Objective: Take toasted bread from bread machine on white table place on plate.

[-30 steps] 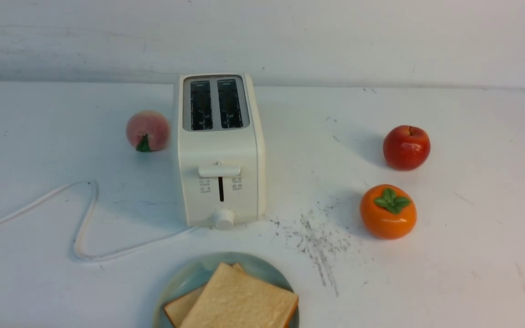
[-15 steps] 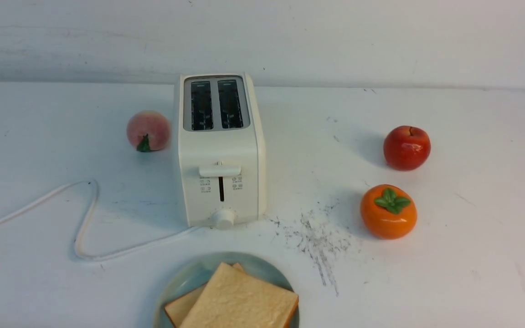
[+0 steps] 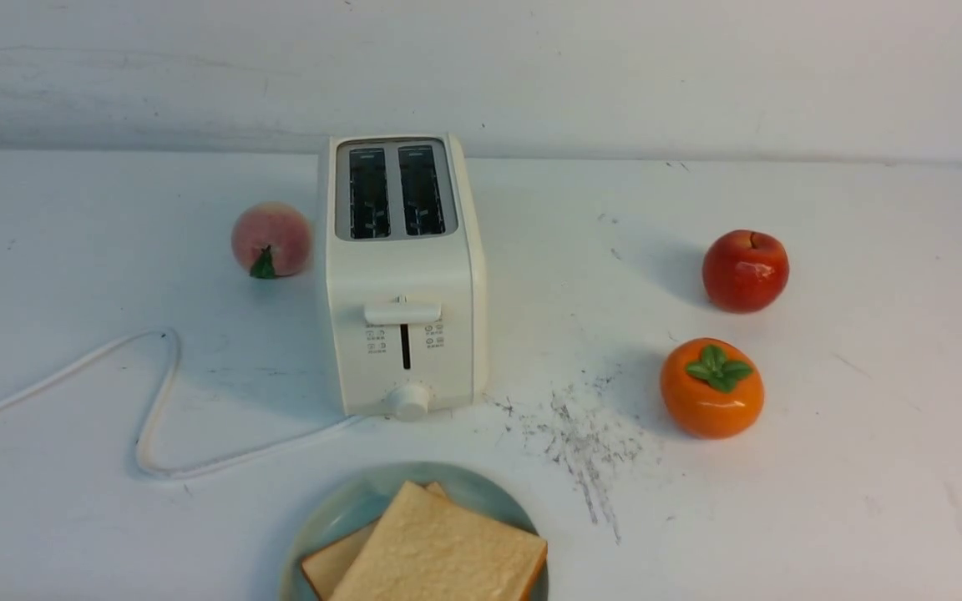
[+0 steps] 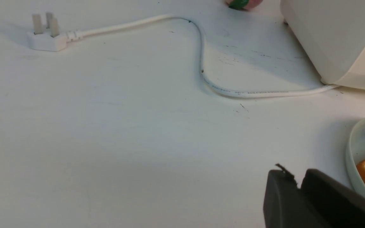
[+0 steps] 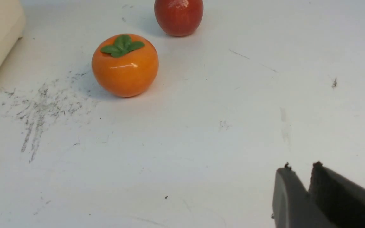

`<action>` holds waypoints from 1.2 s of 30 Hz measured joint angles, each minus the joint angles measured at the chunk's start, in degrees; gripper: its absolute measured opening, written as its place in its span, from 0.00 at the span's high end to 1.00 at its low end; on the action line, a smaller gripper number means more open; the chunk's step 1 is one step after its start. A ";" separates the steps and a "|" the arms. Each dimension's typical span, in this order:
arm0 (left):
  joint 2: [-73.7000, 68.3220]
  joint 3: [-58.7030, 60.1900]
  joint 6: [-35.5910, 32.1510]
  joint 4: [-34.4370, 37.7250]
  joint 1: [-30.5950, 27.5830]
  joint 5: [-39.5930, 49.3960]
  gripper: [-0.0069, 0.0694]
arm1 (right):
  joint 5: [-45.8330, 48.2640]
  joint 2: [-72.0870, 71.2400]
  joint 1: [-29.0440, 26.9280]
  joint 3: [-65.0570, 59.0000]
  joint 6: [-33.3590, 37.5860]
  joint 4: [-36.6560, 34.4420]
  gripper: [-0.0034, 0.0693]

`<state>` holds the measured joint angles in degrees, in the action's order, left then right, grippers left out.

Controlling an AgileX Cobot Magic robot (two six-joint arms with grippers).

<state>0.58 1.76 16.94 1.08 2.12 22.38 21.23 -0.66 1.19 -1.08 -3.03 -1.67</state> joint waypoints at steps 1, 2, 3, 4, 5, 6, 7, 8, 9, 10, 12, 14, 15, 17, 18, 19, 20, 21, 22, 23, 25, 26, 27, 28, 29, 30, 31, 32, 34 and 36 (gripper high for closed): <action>0.00 0.00 0.00 0.00 0.00 0.00 0.80 | 0.00 0.00 0.00 0.00 0.00 0.00 0.81; 0.00 0.00 0.00 0.00 0.00 0.00 0.79 | 0.00 0.00 0.00 0.00 0.00 0.00 0.81; 0.00 0.00 0.00 0.00 0.00 0.00 0.79 | 0.00 0.00 0.00 0.00 0.00 0.00 0.81; 0.00 0.00 0.00 0.00 0.00 0.00 0.79 | 0.00 0.00 0.00 0.00 0.00 0.00 0.81; 0.00 0.00 0.00 0.00 0.00 0.00 0.79 | 0.00 0.00 0.00 0.00 0.00 0.00 0.81; 0.00 0.00 0.00 0.00 0.00 0.00 0.79 | 0.00 0.00 0.00 0.00 0.00 0.00 0.81; 0.00 0.00 0.00 0.00 0.00 0.00 0.79 | 0.00 0.00 0.00 0.00 0.00 0.00 0.80; 0.00 0.00 0.00 0.00 0.00 0.00 0.79 | 0.00 0.00 0.00 0.00 0.00 0.00 0.80; 0.00 0.00 0.00 0.00 0.00 0.00 0.79 | 0.00 0.00 0.00 0.00 0.00 0.01 0.80; 0.00 0.00 0.00 0.00 0.00 0.00 0.79 | 0.06 0.00 0.00 0.00 0.00 0.17 0.80; 0.00 0.00 0.00 0.00 0.00 0.00 0.79 | 0.06 0.00 0.00 0.05 0.00 0.17 0.80; 0.00 0.00 0.00 0.00 0.00 0.00 0.78 | 0.06 0.00 0.00 0.05 0.00 0.17 0.79; 0.00 0.00 0.00 0.00 0.00 0.00 0.78 | 0.06 0.00 0.00 0.05 0.00 0.17 0.79; 0.00 0.00 0.00 0.00 0.00 0.00 0.78 | 0.06 0.00 0.00 0.05 0.00 0.17 0.79; 0.00 0.00 0.00 0.00 0.00 0.00 0.78 | 0.06 0.00 0.00 0.05 0.00 0.17 0.79; 0.00 0.00 0.00 0.00 0.00 0.00 0.78 | 0.06 0.00 0.00 0.05 0.00 0.17 0.79; 0.00 0.00 0.00 0.00 0.00 0.00 0.78 | 0.06 0.00 0.00 0.05 0.00 0.17 0.79; 0.00 0.00 0.00 0.00 0.00 0.00 0.77 | 0.06 0.00 0.00 0.05 0.00 0.17 0.78; 0.00 0.00 0.00 0.00 0.00 0.00 0.77 | 0.06 0.00 0.00 0.05 0.00 0.17 0.78; 0.00 0.00 0.00 0.00 0.00 0.00 0.77 | 0.10 0.00 0.00 0.05 0.00 0.21 0.78; 0.00 0.00 0.00 0.00 0.00 0.00 0.77 | 0.10 0.00 0.00 0.05 0.00 0.21 0.78; 0.00 0.00 0.00 0.00 0.00 0.00 0.77 | 0.10 0.00 0.00 0.05 0.00 0.21 0.77; 0.00 0.00 0.00 0.00 0.00 0.00 0.77 | 0.10 0.00 0.00 0.05 0.00 0.21 0.77; 0.00 0.00 0.00 0.00 0.00 0.00 0.77 | 0.10 0.00 0.00 0.05 0.00 0.21 0.77; 0.00 0.00 0.00 0.00 0.00 0.00 0.77 | 0.10 0.00 0.00 0.05 0.00 0.21 0.77; 0.00 0.00 0.00 0.00 0.00 0.00 0.77 | 0.10 0.00 0.00 0.05 0.00 0.21 0.77; 0.00 0.00 0.00 0.00 0.00 0.00 0.77 | 0.10 0.00 0.00 0.05 0.00 0.21 0.77; 0.00 0.00 0.00 0.00 0.00 0.00 0.77 | 0.10 0.00 0.00 0.05 0.00 0.21 0.77; 0.00 0.00 0.00 0.00 0.00 0.00 0.77 | 0.10 0.00 0.00 0.05 0.00 0.21 0.77; 0.00 0.00 0.00 0.00 0.00 0.00 0.77 | 0.10 0.00 0.00 0.05 0.00 0.21 0.77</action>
<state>0.58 1.76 16.94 1.08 2.12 22.38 21.33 -0.66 1.19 -1.03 -3.03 -1.46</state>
